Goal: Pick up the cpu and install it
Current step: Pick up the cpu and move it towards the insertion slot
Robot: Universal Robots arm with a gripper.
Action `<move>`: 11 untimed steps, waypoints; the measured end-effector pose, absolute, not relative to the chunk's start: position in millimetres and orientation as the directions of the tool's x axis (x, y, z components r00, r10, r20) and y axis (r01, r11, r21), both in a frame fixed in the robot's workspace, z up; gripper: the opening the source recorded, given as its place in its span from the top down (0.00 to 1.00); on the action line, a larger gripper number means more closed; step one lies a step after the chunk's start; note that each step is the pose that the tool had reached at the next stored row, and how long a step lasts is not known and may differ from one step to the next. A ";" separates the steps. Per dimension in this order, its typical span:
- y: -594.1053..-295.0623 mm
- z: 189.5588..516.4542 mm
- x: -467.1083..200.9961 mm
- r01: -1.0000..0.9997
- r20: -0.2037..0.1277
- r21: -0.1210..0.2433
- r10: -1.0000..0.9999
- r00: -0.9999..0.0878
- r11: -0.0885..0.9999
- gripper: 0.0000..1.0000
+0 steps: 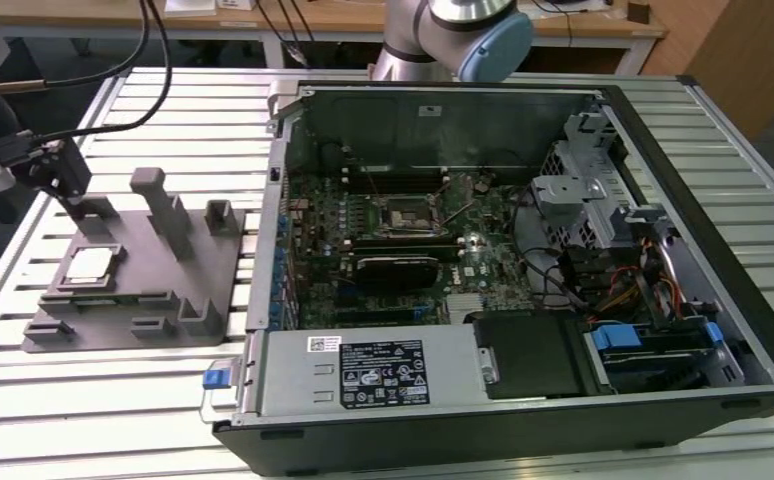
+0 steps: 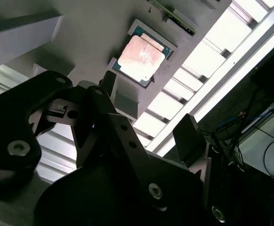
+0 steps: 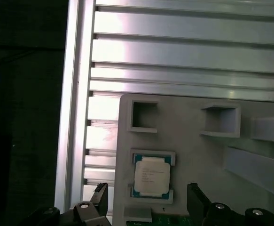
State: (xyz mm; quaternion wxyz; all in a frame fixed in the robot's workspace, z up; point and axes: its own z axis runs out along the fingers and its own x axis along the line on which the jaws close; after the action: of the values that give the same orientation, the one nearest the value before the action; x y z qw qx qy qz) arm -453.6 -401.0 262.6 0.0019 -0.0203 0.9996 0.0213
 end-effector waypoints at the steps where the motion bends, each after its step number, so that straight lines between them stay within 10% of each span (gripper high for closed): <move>1: -401.2 260.9 -453.5 -0.037 -0.004 0.043 -0.037 -0.999 0.998 0.24; 11: -403.9 244.1 -450.8 -0.007 -0.004 0.043 -0.007 -1.000 0.999 0.24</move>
State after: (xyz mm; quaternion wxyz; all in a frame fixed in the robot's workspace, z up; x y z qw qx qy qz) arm -450.8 -403.9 244.1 0.0019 -0.0035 0.9998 0.0213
